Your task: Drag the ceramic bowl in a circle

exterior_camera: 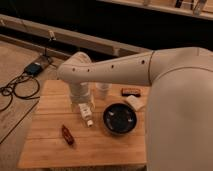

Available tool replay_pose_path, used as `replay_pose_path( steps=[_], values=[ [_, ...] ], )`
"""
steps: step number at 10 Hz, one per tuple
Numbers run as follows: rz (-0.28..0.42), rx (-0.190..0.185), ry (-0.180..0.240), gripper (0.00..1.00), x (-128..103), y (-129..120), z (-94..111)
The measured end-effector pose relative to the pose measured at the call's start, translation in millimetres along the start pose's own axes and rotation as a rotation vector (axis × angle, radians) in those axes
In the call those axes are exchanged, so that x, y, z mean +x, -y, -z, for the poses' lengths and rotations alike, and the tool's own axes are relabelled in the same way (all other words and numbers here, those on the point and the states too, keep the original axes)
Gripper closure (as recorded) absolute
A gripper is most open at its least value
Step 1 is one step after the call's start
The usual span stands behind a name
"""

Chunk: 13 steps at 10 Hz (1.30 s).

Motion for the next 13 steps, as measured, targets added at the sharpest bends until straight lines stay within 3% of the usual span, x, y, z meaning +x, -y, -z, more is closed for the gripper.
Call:
replay_pose_path(
  steps=[8,13],
  values=[
    [-0.001,0.001,-0.001,0.35,0.3,0.9,-0.3],
    [0.034,0.032,-0.047,0.35,5.6,45.3,-32.2]
  ],
)
